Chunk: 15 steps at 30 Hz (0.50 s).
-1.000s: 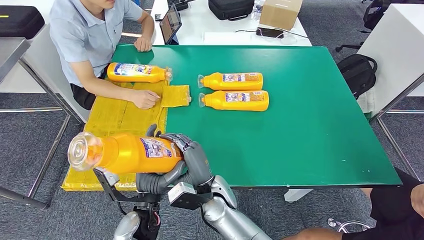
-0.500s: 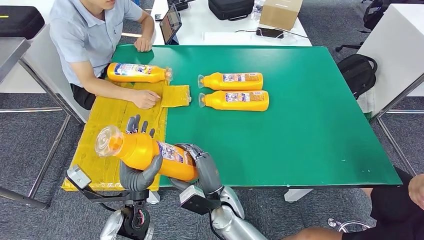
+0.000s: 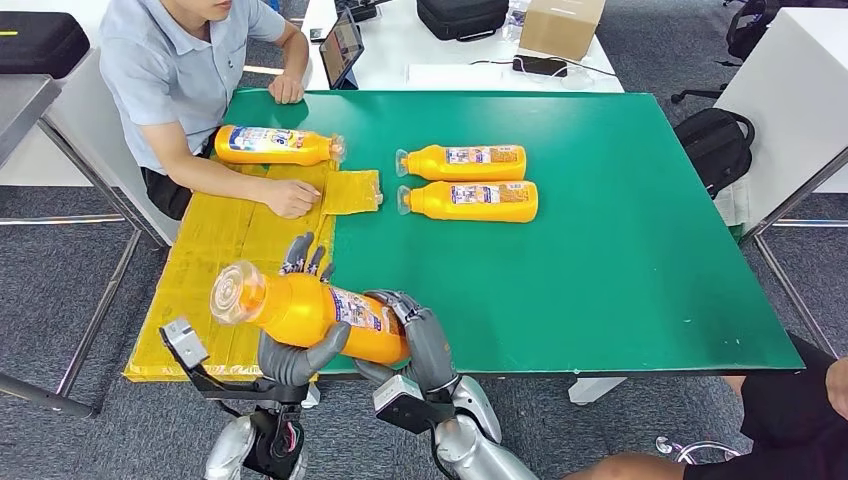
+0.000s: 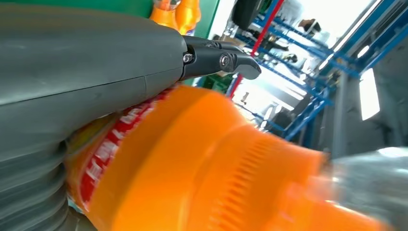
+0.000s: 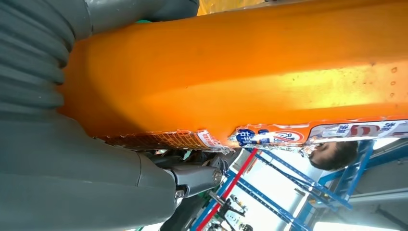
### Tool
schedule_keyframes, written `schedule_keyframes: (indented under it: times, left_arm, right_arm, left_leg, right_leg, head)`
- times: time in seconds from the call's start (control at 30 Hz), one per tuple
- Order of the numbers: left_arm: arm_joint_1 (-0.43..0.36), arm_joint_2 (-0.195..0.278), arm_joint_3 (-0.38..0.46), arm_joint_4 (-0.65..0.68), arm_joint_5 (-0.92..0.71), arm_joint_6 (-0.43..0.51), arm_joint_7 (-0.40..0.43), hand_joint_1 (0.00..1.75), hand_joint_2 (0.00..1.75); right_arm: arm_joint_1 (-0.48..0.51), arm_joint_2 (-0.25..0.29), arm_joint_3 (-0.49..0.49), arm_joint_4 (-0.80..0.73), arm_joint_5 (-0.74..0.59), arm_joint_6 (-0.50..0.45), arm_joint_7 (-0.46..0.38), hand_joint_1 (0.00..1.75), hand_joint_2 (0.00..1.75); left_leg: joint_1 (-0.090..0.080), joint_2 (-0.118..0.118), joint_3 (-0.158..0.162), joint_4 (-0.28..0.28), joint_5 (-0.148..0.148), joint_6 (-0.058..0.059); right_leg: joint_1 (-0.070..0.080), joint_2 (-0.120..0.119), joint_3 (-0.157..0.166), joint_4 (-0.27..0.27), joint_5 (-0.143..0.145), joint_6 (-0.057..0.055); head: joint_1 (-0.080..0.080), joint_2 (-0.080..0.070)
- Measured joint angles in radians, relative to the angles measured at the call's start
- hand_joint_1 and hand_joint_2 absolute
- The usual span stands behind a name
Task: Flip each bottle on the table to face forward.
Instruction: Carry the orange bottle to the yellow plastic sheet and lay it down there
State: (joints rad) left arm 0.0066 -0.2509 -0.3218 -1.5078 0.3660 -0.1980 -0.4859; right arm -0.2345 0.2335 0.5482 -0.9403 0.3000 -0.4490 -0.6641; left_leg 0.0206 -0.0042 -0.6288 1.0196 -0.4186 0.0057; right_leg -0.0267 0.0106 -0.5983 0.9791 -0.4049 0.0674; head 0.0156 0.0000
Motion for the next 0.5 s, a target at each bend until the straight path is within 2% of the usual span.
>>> schedule_keyframes:
  times: [0.07, 0.17, 0.2, 0.5]
  left_arm:
    - [-0.005, 0.006, -0.014, 0.016, -0.047, 0.009, -0.011, 0.06, 1.75]
    - [-0.011, 0.014, -0.028, 0.033, -0.080, 0.019, -0.019, 1.37, 1.75]
    - [-0.013, 0.016, -0.031, 0.038, -0.084, 0.019, -0.020, 1.75, 1.75]
    - [-0.034, 0.025, -0.041, 0.081, -0.037, -0.018, 0.006, 1.75, 1.75]
  right_arm:
    - [0.000, 0.000, 0.000, -0.006, 0.000, 0.000, 0.000, 1.75, 1.75]
    - [0.000, 0.000, 0.000, -0.012, -0.001, 0.000, 0.000, 1.75, 1.75]
    - [0.000, 0.000, 0.000, -0.013, -0.002, 0.000, 0.000, 1.75, 1.75]
    - [0.001, -0.002, 0.001, -0.016, -0.011, 0.009, 0.000, 1.75, 1.75]
  left_leg:
    - [0.000, 0.000, 0.000, 0.000, 0.000, 0.000]
    - [0.000, 0.000, 0.000, 0.000, 0.000, 0.000]
    - [0.000, 0.000, 0.000, 0.000, 0.000, 0.000]
    - [0.000, 0.000, 0.000, 0.000, 0.000, 0.000]
  right_leg:
    - [0.000, 0.000, 0.000, 0.000, 0.000, 0.000]
    - [0.000, 0.000, 0.000, 0.000, 0.000, 0.000]
    - [0.000, 0.000, 0.000, 0.000, 0.000, 0.000]
    - [0.000, 0.000, 0.000, 0.000, 0.000, 0.000]
  head:
    - [0.000, 0.000]
    - [0.000, 0.000]
    - [0.000, 0.000]
    - [0.000, 0.000]
